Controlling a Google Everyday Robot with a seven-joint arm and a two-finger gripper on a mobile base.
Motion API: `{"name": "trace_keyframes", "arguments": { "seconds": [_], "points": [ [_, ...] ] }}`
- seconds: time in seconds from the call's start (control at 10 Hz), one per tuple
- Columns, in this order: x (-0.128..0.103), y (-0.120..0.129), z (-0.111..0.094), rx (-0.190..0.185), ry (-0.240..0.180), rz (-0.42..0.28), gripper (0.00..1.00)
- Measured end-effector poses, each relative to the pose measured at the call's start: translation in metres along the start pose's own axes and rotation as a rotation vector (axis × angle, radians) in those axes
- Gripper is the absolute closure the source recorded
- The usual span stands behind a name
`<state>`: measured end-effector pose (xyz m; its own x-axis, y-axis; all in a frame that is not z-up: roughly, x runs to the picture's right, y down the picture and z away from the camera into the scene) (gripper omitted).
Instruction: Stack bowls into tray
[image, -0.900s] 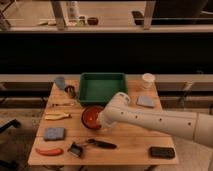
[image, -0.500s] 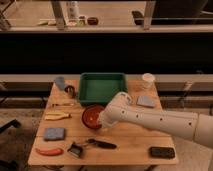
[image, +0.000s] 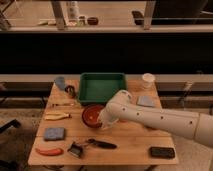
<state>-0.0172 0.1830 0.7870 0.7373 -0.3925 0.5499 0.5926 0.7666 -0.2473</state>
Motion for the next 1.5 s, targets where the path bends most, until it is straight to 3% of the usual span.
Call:
{"name": "trace_keyframes", "arguments": {
  "seconds": [0.5,1.2,1.5],
  "points": [
    [0.008,-0.019,-0.045,0.039,0.031,0.033,1.0],
    [0.029,-0.062,-0.077,0.1,0.117,0.008,1.0],
    [0.05,-0.079,-0.077,0.11,0.157,-0.006,1.0]
  ]
}}
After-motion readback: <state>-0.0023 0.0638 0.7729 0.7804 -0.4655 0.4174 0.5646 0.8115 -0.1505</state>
